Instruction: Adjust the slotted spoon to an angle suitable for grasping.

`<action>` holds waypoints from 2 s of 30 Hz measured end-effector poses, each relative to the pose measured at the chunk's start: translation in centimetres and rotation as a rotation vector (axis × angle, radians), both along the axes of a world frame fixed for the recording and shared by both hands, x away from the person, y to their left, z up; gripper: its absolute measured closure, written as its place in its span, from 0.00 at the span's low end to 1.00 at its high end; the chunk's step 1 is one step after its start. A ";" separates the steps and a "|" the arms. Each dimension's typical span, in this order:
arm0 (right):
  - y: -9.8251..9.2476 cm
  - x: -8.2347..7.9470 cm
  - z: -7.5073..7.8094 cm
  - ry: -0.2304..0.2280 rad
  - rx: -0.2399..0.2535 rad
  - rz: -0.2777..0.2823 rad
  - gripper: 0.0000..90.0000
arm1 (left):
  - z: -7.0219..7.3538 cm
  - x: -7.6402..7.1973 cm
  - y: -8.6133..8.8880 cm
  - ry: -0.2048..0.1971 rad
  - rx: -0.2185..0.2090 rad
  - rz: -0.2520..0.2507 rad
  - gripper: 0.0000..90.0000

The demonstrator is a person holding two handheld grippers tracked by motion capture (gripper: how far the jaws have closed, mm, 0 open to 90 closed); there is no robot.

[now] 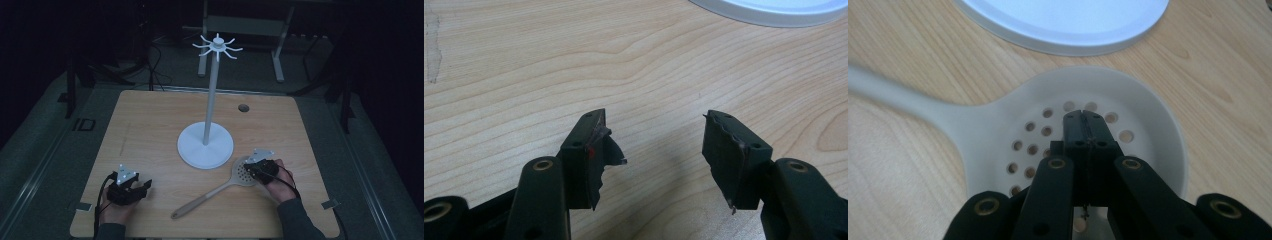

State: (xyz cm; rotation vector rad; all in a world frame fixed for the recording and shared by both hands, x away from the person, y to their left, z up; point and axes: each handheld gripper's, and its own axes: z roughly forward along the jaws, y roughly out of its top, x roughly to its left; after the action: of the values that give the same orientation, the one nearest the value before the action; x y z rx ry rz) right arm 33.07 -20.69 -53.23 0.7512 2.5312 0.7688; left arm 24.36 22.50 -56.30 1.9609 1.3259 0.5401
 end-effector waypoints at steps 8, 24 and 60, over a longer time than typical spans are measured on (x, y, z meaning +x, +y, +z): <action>-0.4 -0.8 0.1 0.007 -0.004 -0.010 1.00 | 0.0 0.0 0.0 0.001 0.003 0.001 0.48; -1.2 -2.6 0.2 0.047 0.006 0.012 1.00 | 0.0 0.0 -0.1 0.002 0.003 -0.001 0.48; 2.6 -1.3 2.1 0.071 -0.036 0.053 0.91 | -0.1 0.1 -0.2 0.004 0.007 -0.009 0.48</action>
State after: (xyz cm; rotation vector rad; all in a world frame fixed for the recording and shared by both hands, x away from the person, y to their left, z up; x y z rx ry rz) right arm 31.75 -18.05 -51.17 0.7134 2.6308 0.7241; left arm 24.46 22.33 -56.35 1.9733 1.3191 0.5379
